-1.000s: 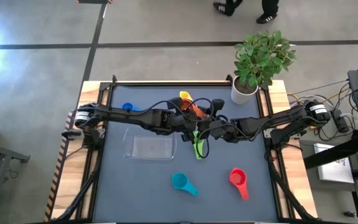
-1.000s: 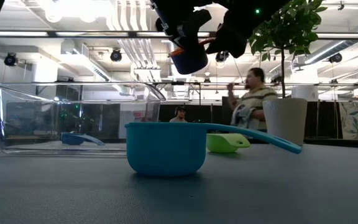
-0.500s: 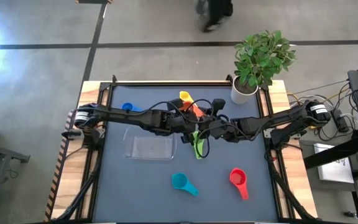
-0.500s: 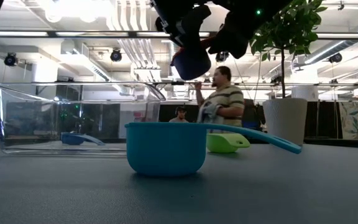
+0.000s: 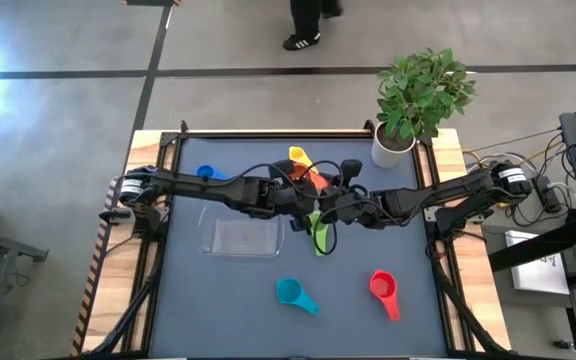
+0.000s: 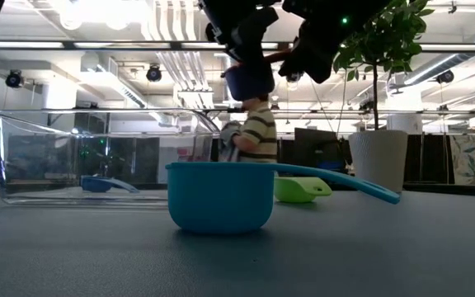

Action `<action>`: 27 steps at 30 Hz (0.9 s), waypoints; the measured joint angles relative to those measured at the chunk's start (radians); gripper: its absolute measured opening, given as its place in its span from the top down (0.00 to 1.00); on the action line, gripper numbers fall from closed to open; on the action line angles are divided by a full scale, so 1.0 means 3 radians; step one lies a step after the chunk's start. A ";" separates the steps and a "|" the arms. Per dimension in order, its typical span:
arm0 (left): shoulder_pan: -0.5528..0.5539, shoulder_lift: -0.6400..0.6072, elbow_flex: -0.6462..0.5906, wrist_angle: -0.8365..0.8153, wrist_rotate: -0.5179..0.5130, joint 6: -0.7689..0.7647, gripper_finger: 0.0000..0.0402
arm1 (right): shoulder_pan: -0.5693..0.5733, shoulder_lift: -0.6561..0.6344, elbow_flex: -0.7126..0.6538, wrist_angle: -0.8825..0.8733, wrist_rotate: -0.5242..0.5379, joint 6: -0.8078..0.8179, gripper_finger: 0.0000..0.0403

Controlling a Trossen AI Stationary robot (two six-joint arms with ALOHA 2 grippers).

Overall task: Nest measuring cups in basket
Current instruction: Prepare the stacked measuring cups

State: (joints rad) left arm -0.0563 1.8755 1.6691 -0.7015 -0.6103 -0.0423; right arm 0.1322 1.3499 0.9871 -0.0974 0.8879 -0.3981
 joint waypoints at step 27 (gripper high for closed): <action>-0.0103 0.0280 -0.0036 0.0087 -0.0845 0.0141 1.00 | 0.0015 -0.0239 0.0006 -0.0350 -0.0516 0.0395 0.49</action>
State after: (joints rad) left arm -0.0872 1.9594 1.6585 -0.6756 -0.8639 -0.0001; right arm 0.1368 1.2780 0.9890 -0.2024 0.7330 -0.2794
